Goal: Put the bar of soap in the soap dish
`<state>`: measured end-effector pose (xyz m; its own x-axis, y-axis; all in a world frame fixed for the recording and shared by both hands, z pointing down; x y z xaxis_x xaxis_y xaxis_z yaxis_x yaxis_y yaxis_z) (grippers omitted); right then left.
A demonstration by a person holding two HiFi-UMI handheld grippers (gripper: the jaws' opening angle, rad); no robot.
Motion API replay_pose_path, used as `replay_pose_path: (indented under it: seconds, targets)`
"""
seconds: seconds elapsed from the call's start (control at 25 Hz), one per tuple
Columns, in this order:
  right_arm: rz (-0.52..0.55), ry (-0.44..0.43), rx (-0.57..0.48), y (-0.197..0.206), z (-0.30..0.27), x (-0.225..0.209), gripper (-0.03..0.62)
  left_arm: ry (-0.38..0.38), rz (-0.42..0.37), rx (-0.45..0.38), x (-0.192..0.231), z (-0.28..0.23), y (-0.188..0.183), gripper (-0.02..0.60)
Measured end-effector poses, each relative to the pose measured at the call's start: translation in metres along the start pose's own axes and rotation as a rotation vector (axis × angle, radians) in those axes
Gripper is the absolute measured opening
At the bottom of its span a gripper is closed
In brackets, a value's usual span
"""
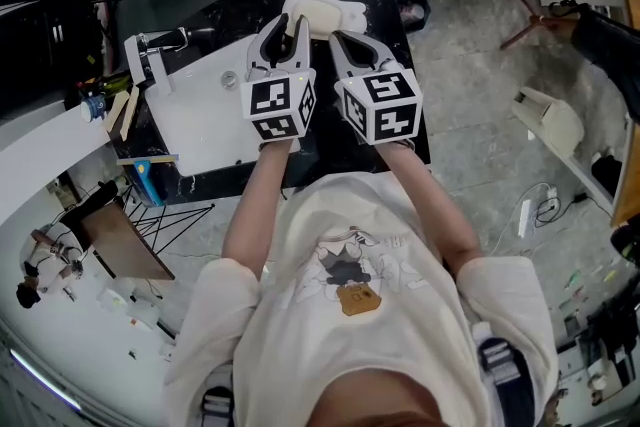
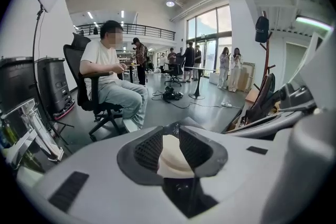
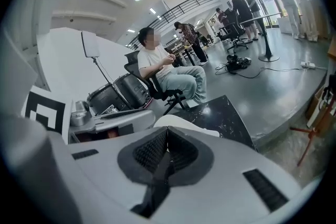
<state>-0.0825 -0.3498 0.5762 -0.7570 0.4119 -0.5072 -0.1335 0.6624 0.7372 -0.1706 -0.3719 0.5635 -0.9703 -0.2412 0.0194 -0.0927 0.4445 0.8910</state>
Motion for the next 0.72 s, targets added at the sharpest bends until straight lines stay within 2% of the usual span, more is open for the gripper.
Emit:
replay_pose_path:
  seconds: [0.12,0.28,0.48,0.72]
  targets:
    - [-0.001,-0.001,-0.012,-0.002,0.006,0.004,0.006,-0.005,0.018,-0.022,-0.001,0.013,-0.007,0.076]
    - [0.014,-0.014,-0.015,-0.001,0.014,0.012,0.006,0.005,0.051,-0.047,-0.005,0.031,-0.015,0.008]
    - [0.029,-0.039,-0.030,0.001,0.027,0.021,0.007,0.017,0.101,-0.069,-0.013,0.057,-0.020,0.008]
    - [0.082,-0.062,-0.071,0.006,0.050,0.040,0.006,0.012,0.151,-0.050,-0.018,0.093,-0.010,0.006]
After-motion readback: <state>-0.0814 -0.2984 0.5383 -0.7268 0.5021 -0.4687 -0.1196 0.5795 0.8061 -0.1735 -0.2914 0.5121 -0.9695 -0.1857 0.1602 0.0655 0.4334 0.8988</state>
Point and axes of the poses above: the fingertips, and each gripper's own axes: z backward along the fingers, x to its left, y out of its underside, the point moved 3 cm from there along z, backward along the fingers, and after that the axes turned 5 degrees about -x, right-handed, at the moved point
